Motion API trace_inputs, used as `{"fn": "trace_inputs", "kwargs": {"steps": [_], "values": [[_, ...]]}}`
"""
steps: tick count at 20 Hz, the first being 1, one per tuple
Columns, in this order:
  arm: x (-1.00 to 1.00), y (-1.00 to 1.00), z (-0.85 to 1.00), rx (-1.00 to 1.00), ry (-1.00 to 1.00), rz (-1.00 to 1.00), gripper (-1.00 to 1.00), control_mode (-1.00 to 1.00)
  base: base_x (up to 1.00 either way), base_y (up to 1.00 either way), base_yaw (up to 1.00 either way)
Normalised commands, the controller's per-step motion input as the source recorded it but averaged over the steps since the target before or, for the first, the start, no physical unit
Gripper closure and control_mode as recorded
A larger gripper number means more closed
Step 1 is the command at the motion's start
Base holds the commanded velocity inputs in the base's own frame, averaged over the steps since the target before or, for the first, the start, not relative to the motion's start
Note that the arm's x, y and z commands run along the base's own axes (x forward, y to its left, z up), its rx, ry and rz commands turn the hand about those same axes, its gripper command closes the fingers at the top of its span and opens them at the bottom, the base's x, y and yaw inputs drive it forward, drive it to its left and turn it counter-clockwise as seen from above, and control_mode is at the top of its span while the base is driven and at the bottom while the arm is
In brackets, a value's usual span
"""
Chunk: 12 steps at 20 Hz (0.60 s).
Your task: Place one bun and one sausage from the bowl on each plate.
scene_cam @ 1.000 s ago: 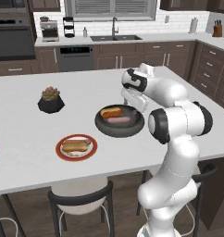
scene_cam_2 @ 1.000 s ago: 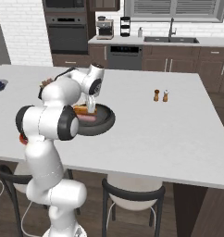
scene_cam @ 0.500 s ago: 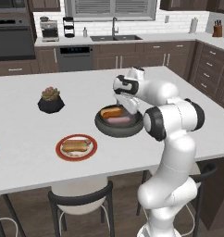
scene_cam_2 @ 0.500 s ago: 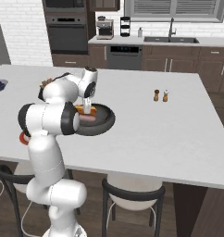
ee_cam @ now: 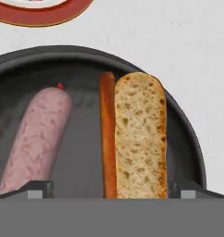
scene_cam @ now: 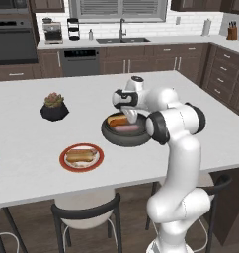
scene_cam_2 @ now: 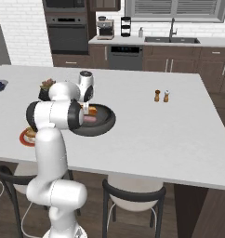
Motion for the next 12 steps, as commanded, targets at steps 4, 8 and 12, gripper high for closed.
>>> {"fn": "trace_inputs", "kwargs": {"steps": [4, 8, 12], "values": [[0.65, -0.02, -0.03, 0.0, 0.22, -0.03, -1.0, -1.0, 0.0, 0.0, 0.0], [0.39, 0.0, -0.27, 0.0, 0.23, 0.0, -1.0, -1.0, 0.0, 0.0, 0.0], [0.03, 0.0, -0.33, 0.0, 0.07, 0.0, -1.0, -1.0, 0.0, 0.0, 0.0]]}}
